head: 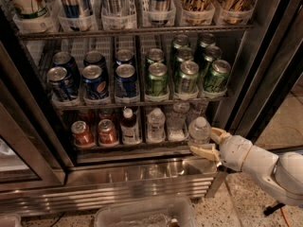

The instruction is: Pick water bottle from bottom shelf of fridge

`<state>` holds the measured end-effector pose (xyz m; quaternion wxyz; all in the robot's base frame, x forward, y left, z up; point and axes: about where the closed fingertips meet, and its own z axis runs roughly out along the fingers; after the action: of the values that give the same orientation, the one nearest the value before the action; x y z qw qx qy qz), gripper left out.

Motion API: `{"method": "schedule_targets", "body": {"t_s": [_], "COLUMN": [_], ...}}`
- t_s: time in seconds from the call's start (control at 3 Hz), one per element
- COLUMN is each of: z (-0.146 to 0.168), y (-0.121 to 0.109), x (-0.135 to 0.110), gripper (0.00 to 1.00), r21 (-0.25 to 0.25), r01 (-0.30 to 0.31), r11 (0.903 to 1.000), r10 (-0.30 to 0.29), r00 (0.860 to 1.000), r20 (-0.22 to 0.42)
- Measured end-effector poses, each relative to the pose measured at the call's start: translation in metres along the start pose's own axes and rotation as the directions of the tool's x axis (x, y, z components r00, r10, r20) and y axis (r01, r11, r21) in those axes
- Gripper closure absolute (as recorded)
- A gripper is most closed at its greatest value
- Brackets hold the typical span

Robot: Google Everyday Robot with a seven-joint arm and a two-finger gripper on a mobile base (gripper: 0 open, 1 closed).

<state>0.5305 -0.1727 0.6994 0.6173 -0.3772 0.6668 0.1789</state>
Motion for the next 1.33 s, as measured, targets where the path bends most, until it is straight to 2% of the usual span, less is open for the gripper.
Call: {"method": "schedule_targets", "body": {"t_s": [0.33, 0.67, 1.0, 1.33], "z": [-0.007, -0.013, -0.020, -0.027], "y": [0.010, 0.020, 0.032, 0.041], "x": [-0.013, -0.030, -0.046, -0.060], "gripper": [1.00, 1.00, 1.00, 1.00], "r21": [-0.069, -0.153, -0.234, -0.312], "r01": [-0.044, -0.126, -0.213, -0.286], "r11": [0.9966, 0.9801, 0.9485, 0.9060], "r10": [0.044, 0.125, 0.208, 0.278], "r00": [0.999, 0.992, 0.977, 0.958], "r20": [-0.006, -0.018, -0.047, -0.073]}}
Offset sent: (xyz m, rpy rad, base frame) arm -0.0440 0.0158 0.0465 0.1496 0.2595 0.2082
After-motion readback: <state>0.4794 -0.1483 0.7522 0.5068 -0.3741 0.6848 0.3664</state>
